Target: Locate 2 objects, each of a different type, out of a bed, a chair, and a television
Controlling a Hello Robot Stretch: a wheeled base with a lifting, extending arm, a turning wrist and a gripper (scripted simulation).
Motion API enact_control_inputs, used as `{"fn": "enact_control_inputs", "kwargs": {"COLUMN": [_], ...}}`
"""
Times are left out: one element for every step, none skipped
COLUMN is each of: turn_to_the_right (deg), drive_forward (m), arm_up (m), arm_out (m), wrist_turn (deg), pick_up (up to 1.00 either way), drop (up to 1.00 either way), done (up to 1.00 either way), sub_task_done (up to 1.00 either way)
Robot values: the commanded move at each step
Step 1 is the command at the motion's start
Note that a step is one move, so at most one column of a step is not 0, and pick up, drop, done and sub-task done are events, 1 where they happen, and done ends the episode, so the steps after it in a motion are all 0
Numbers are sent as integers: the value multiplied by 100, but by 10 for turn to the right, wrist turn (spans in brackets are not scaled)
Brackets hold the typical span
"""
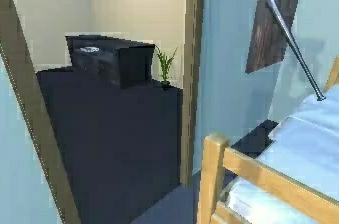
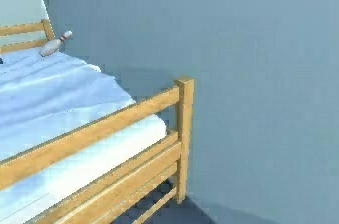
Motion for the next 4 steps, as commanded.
{"fn": "enact_control_inputs", "kwargs": {"turn_to_the_right": [-390,0,-450,0], "drive_forward": [0,25,0,20], "arm_up": [0,0,0,0], "arm_out": [0,0,0,0], "wrist_turn": [0,0,0,0], "pick_up": [0,0,0,0], "drop": [0,0,0,0], "done": [0,0,0,0], "sub_task_done": [0,0,0,0]}}
